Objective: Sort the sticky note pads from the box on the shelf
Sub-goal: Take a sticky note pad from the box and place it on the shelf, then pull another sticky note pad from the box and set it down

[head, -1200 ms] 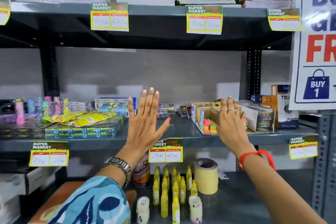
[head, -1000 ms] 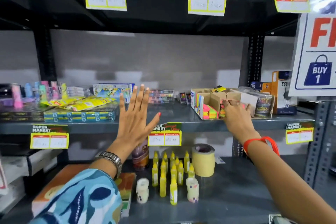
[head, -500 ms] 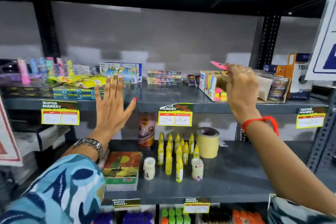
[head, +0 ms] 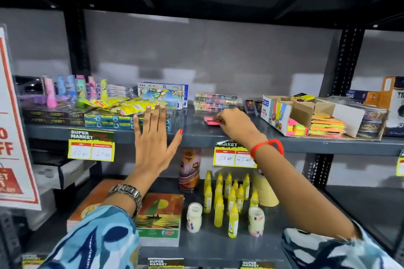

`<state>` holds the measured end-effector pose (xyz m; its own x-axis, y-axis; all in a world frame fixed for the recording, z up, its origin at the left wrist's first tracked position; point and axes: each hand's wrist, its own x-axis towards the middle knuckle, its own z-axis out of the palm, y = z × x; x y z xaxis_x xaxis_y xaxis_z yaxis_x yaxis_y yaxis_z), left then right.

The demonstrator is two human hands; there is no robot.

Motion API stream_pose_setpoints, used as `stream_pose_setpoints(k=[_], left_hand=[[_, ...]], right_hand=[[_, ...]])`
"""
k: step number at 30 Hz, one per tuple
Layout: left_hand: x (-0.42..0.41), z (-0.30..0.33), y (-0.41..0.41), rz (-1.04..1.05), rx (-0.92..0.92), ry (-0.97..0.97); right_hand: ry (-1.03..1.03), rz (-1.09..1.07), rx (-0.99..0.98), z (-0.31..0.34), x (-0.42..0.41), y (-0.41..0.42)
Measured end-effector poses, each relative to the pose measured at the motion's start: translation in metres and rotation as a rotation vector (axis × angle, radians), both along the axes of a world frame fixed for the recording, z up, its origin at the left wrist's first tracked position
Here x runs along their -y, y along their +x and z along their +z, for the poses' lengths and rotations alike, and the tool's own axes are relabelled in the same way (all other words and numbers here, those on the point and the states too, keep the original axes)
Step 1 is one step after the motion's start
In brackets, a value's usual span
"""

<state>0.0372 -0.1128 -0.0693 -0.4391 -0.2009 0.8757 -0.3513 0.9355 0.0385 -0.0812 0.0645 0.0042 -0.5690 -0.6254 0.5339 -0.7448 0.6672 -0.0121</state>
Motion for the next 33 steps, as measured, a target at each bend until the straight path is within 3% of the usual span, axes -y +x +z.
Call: stream_pose_setpoints(k=[2,6,11,15,20,23,28,33], left_hand=[[0.000,0.000,-0.001,-0.007,-0.011,0.000],[-0.001,-0.001,-0.002,-0.013,-0.048,-0.013],[-0.002,-0.004,-0.006,-0.003,-0.079,-0.014],[-0.005,-0.004,-0.009,-0.014,-0.127,0.008],[-0.005,-0.005,-0.009,-0.008,-0.161,0.003],[-0.005,-0.006,-0.010,-0.007,-0.172,0.000],[-0.002,-0.006,-0.010,-0.006,-0.174,-0.006],[-0.001,-0.007,-0.011,-0.030,-0.205,-0.014]], right_hand=[[-0.012,0.059,0.080,0.001,-0.006,0.001],[-0.279,0.051,-0.112,0.006,-0.042,0.014],[-0.590,-0.201,-0.271,0.013,-0.114,0.012],[-0.488,-0.454,-0.189,0.007,-0.148,-0.011],[-0.255,-0.585,-0.106,-0.005,-0.164,-0.016],[-0.280,-0.590,-0.142,-0.004,-0.173,-0.013],[-0.488,-0.541,-0.255,0.005,-0.180,-0.004],[-0.742,-0.325,-0.615,0.017,-0.155,0.015]])
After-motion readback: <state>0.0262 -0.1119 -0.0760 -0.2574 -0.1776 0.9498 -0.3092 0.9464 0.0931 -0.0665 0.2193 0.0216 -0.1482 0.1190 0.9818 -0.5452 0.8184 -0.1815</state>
